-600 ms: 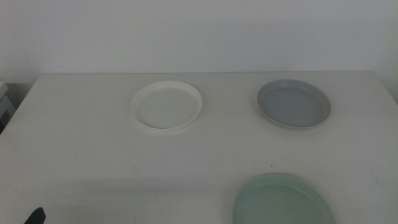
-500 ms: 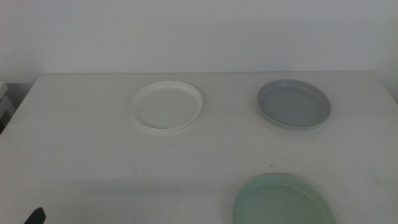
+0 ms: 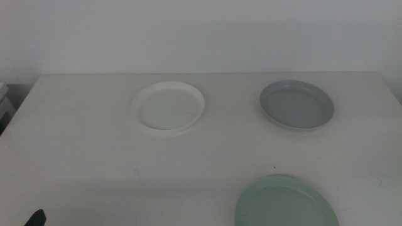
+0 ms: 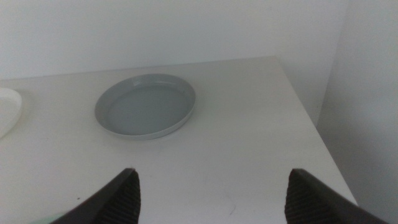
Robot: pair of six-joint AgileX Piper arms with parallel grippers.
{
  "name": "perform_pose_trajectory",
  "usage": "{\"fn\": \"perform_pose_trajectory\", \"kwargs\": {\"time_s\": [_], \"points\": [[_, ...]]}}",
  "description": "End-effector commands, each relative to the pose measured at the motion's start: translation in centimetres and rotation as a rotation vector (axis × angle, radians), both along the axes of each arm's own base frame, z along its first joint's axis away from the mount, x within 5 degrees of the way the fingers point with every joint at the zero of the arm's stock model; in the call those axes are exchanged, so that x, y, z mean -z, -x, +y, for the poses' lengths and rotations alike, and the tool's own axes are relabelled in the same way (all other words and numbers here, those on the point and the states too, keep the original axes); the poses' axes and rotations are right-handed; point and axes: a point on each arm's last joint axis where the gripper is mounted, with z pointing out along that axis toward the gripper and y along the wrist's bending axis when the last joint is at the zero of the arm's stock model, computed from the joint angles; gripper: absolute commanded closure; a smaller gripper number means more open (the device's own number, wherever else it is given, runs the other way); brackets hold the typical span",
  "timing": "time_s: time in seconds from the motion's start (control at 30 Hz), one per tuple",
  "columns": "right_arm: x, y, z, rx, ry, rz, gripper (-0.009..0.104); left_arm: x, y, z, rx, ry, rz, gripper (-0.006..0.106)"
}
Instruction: Stack the three bowls on top of each other.
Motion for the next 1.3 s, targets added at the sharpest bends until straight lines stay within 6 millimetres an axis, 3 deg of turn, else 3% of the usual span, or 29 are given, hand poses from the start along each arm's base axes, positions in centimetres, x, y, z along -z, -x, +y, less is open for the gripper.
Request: {"fn": "perform_pose_trajectory", "kwargs": {"time_s": [0.0,0.23,0.37,0.5,0.67,0.83,1.27], "points": [[-2.7,-0.9,0.0,-0.010,0.012,-0.023,0.036,-0.9,0.0,0.0,-0.007,0.023,-0.087,0.011],[-6.2,-4.0,0.6,-0.053,-0.028,0.276,0.036,-0.9,0.0,0.0,-0.007,0.023,-0.087,0.011],[-7.5,-6.1,1.7,-0.205,-0.022,0.420,0.036,-0.9,0.0,0.0,-0.007,0.023,-0.087,0.011],[-7.5,-8.3,3.5,-0.375,-0.103,0.553,0.036,-0.9,0.0,0.0,-0.007,0.023,-0.087,0.011],[-5.8,-10.3,5.1,-0.457,-0.066,0.687,0.036,-0.9,0.0,0.0,-0.007,0.023,-0.087,0.011],[-3.7,-11.7,6.3,-0.423,0.016,0.803,0.036,-0.9,0.0,0.0,-0.007,0.023,-0.087,0.011],[5.5,-14.9,7.8,-0.300,-0.023,0.969,0.036,-0.9,0.0,0.0,-0.007,0.023,-0.087,0.011]]}}
